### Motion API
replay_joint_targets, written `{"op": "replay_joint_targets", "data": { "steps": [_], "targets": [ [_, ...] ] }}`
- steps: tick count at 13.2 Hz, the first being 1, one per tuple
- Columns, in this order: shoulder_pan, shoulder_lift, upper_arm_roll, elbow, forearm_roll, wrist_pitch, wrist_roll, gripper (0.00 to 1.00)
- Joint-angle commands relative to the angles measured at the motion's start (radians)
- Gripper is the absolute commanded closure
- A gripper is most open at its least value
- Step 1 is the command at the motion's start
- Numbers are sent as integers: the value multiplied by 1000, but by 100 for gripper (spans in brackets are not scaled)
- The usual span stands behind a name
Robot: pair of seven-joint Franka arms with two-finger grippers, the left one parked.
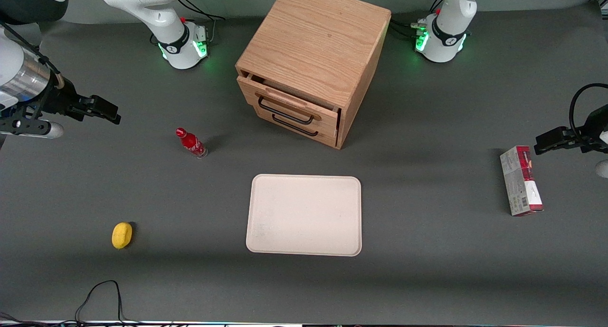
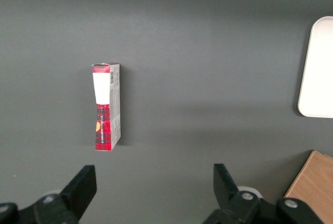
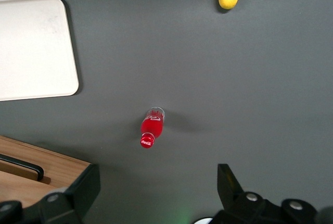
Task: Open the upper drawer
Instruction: 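Move the right gripper toward the upper drawer's black handle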
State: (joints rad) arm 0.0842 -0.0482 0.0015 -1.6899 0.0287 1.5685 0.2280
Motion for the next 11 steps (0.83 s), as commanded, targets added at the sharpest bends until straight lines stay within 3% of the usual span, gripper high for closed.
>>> {"op": "replay_joint_targets", "data": {
  "steps": [1, 3, 4, 6, 11],
  "targets": [
    [8, 1, -2, -4, 25, -4, 17, 0],
    [9, 37, 12, 16, 27, 13, 19, 0],
    [9, 91, 64, 76, 27, 12, 21, 0],
    [11, 187, 211, 192, 25, 7, 37, 0],
    [11, 278, 550, 260, 17, 10, -56, 0]
  ]
}}
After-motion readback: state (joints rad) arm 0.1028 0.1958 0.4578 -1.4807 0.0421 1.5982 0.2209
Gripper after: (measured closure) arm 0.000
